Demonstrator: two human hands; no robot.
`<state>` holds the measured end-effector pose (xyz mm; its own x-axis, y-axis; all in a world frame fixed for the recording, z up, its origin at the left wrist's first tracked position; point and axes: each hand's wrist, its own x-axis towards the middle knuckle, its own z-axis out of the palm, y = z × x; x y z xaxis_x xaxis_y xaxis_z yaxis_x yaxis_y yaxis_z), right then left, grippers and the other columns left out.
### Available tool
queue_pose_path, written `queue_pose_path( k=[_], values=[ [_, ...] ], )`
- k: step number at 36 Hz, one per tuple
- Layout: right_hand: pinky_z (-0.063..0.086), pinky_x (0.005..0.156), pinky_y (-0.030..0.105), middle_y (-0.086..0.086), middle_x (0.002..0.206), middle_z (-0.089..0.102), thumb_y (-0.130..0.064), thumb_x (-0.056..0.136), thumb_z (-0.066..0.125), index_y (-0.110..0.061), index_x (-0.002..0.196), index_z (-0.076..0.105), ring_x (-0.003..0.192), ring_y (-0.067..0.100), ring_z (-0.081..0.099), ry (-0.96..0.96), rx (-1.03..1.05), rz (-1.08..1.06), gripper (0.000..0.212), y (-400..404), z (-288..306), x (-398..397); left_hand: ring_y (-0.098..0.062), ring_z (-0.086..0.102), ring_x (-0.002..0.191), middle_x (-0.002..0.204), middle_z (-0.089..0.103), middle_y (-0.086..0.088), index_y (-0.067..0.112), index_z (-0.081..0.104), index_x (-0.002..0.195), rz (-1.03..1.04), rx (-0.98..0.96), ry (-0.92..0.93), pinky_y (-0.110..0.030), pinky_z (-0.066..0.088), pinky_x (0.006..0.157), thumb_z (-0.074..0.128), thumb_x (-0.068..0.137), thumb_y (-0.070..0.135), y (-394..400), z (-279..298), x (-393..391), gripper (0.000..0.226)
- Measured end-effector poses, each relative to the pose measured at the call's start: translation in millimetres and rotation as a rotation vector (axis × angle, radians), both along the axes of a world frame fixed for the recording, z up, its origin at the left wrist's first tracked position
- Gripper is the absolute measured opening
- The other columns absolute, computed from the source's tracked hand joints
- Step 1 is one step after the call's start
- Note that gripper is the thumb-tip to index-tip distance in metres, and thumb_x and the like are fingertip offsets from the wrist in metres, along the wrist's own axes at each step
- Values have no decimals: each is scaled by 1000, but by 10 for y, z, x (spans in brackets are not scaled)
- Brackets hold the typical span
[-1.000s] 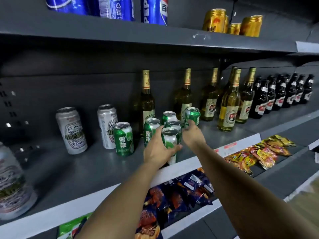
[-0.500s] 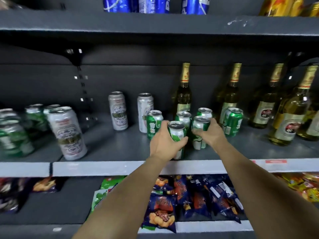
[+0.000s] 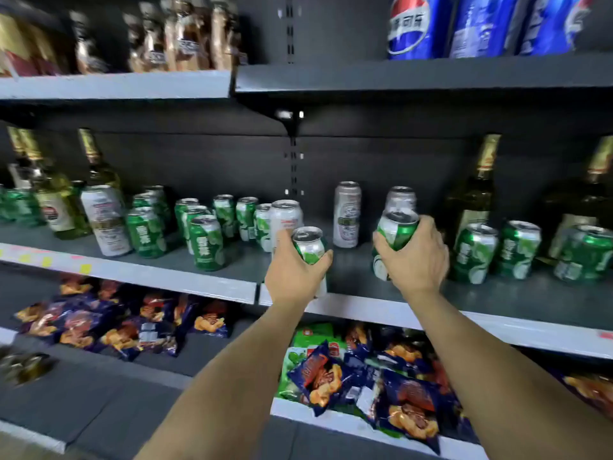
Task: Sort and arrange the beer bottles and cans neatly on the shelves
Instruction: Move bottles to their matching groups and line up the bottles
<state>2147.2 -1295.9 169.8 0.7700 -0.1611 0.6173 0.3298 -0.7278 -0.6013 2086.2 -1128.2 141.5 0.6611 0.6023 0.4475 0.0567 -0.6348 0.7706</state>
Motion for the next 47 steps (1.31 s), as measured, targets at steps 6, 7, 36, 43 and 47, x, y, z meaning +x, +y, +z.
queue_pose_path(
  k=[6,7,36,43,47],
  values=[
    [41,87,40,8,111,63,-60,74,69,-13,111,48,106,32,57,51,-177,247,63,913,-162,-394,-23,63,98,111,65,2,23,36,128,142,-7,4,-33,46,69,67,74,60,699,-96,-368,72],
    [40,87,39,8,110,63,-61,74,68,-14,110,48,106,31,57,44,-205,288,62,1049,-173,-442,-24,61,100,112,63,1,22,37,128,179,-5,11,-33,45,70,68,74,60,797,-100,-427,73],
    [37,66,31,5,135,46,-60,80,66,-17,135,36,104,29,61,269,-269,402,76,4212,-137,-660,-34,46,123,134,38,-11,23,41,136,323,-84,47,-46,49,86,75,75,52,3757,28,-436,75],
    [36,66,30,4,135,44,-57,82,66,-15,136,36,108,28,61,327,-280,273,74,4533,-140,-600,-31,47,122,136,38,-8,23,41,136,236,-103,109,-44,48,84,74,75,52,3984,-10,-326,75],
    [37,67,30,6,136,44,-54,84,66,-13,136,35,109,28,60,354,-298,230,73,4599,-182,-594,-30,47,121,133,41,-8,22,41,135,193,-66,134,-42,46,81,76,75,51,4029,1,-304,75]
  ],
)
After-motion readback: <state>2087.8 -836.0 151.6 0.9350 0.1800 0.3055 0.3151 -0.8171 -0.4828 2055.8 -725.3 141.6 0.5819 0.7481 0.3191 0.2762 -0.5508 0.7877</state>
